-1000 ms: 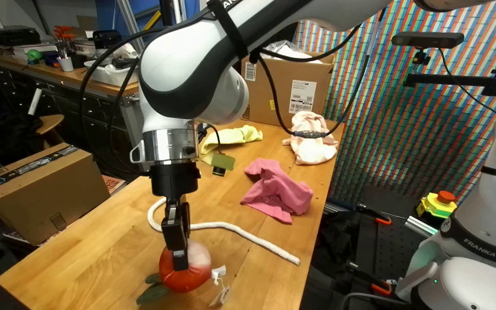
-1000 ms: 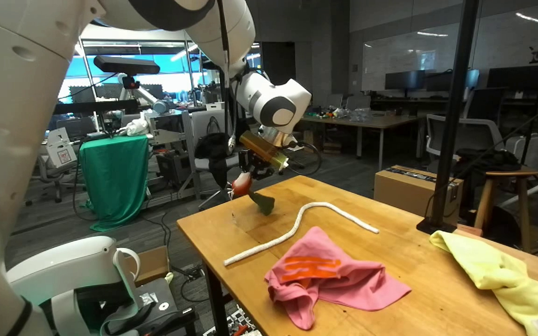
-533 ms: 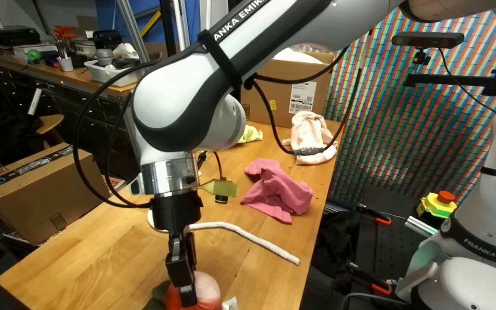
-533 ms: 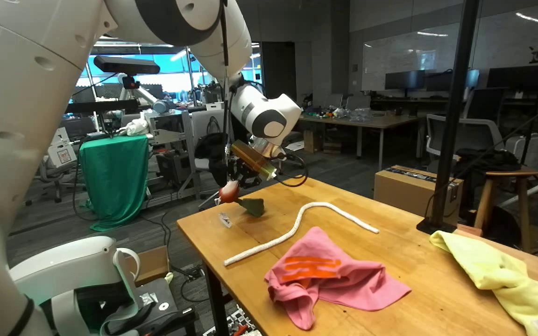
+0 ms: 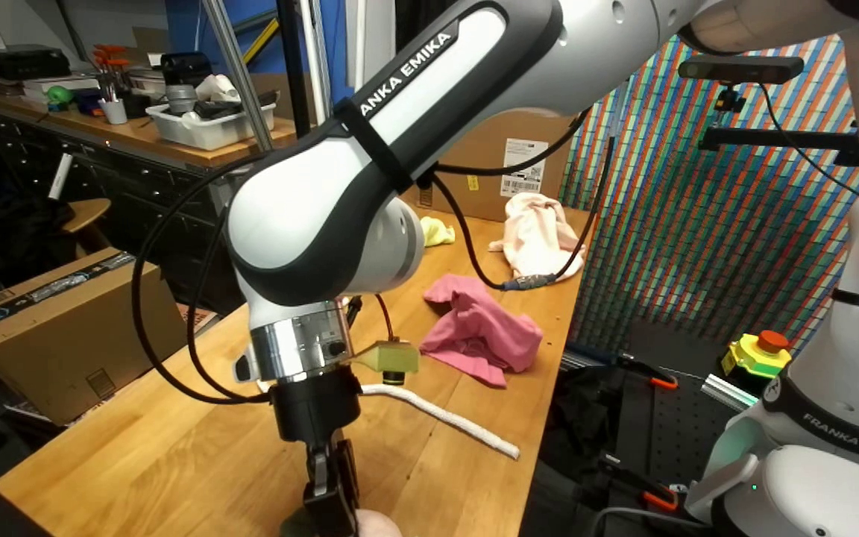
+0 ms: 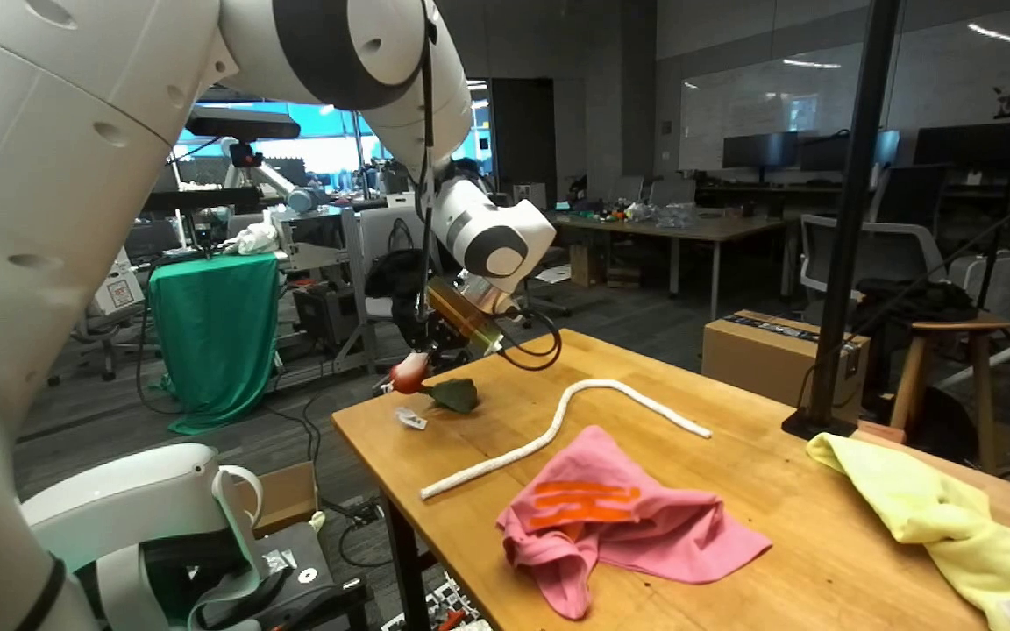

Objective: Separate the clothes and the plush toy

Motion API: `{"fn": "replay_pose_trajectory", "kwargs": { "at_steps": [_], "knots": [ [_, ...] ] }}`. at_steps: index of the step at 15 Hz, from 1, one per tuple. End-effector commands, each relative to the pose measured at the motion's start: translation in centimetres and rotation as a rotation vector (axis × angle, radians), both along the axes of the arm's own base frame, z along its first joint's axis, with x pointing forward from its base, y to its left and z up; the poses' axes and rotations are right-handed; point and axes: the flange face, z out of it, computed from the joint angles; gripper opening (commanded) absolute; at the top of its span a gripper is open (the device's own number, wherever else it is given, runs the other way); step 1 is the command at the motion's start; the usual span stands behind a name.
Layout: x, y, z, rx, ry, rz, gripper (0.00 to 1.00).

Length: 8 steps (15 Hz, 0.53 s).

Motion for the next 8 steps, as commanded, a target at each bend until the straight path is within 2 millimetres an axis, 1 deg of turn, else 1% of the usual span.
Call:
{"fn": "replay_pose_trajectory", "kwargs": {
  "at_steps": [1,4,5,6,7,8],
  "knots": [
    [-0.1,0.8,-0.2,0.031,0.049,-0.007,0.1],
    [-0.3,0.8,-0.8,0.029,0.062,-0.009,0.1],
    [-0.3,0.8,-0.9,0.027,0.068,-0.009,0.13],
    [-0.3,0.8,-1.1,0.02,0.07,-0.009,0.4],
    [-0.4,0.8,-1.2,0.017,0.073,-0.008,0.41],
    [-0.4,0.8,-1.3,0.015,0.076,-0.009,0.47]
  ]
}}
